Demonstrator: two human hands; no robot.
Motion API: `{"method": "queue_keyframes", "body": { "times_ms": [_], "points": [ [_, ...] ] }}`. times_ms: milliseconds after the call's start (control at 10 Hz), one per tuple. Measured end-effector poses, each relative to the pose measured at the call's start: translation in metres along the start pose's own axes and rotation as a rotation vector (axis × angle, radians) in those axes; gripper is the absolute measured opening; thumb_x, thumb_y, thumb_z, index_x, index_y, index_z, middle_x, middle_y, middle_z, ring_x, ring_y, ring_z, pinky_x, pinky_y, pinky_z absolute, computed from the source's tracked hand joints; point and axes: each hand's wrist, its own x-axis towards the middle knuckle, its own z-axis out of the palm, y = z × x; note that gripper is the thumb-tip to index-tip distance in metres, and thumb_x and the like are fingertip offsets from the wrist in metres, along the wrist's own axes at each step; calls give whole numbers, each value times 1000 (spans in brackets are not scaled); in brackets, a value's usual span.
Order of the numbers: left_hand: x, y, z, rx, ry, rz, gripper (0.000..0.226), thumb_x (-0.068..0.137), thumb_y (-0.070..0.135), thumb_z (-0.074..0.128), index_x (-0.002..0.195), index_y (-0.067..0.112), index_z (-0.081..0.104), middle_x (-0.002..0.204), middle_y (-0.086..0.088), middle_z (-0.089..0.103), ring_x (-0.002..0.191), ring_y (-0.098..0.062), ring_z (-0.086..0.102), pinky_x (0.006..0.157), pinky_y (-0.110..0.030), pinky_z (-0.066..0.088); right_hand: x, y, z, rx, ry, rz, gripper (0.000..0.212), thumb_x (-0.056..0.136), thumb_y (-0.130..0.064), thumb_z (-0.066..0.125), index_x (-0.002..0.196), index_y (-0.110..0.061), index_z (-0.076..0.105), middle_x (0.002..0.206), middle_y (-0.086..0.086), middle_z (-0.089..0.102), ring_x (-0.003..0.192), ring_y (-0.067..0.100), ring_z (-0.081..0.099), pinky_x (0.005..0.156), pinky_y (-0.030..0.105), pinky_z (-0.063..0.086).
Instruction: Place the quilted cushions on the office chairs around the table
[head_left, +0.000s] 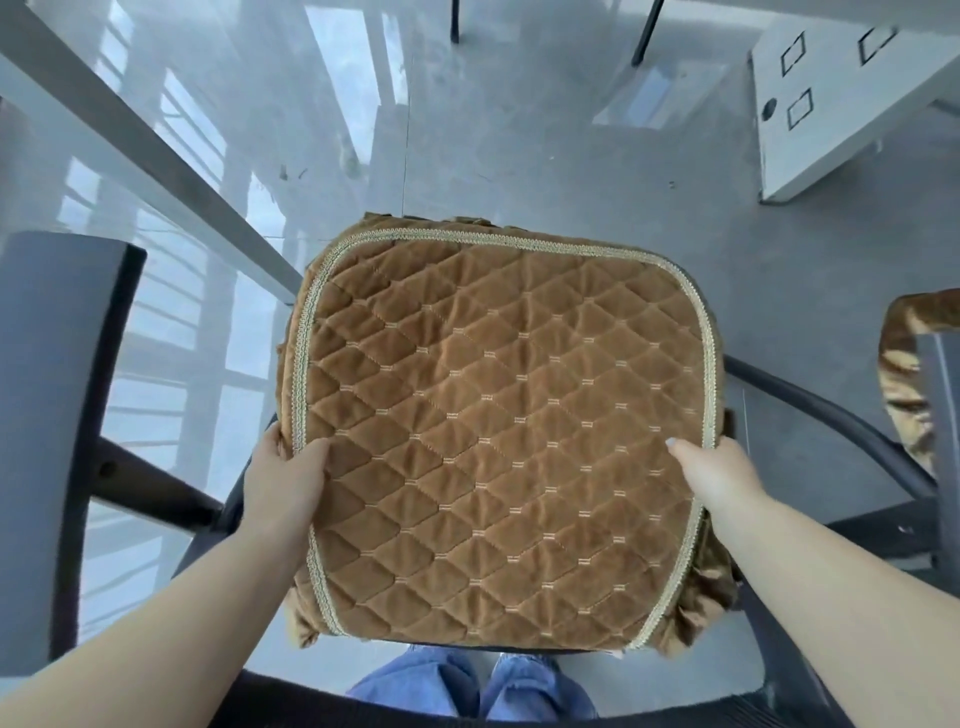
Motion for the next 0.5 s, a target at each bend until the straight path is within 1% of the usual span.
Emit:
{"method": "queue_keyframes", "body": {
  "times_ms": [100,200,300,400,500],
  "points": [
    [-2,0,0,14,-17,-6,55,81,31,63,134,28,47,121,-4,63,103,-29,64,90,-47,54,-3,-7,1,78,28,-22,60,92,-27,55,145,-8,33,142,14,47,119,36,50,97,42,40],
    [-6,3,-3,49,-49,-35,60,74,33,61,133,28,47,120,-6,64,102,-31,65,90,-49,53,-12,-14,-5,124,23,-86,74,92,-28,55,153,-20,13,157,5,27,139,32,34,109,46,31],
    [-15,11,-7,94,-60,-49,64,74,31,58,136,28,44,114,-6,65,99,-28,65,86,-42,53,-35,-30,-15,5,-19,-287,77,91,-28,57,154,-23,12,157,4,26,140,28,33,107,41,33],
    [-37,27,-7,135,-94,21,64,88,23,59,147,21,34,108,3,62,89,-21,60,70,-29,44,-67,-57,-22,-104,-135,-469,70,92,-29,57,152,-27,21,156,0,28,138,23,37,99,34,38],
    [-81,52,-6,231,-237,96,41,93,27,58,133,21,52,115,5,60,90,-16,53,75,-28,41,-109,-78,-37,-187,-210,-597,64,92,-25,52,149,-35,25,156,-6,29,108,19,59,82,30,46]
  ]
}}
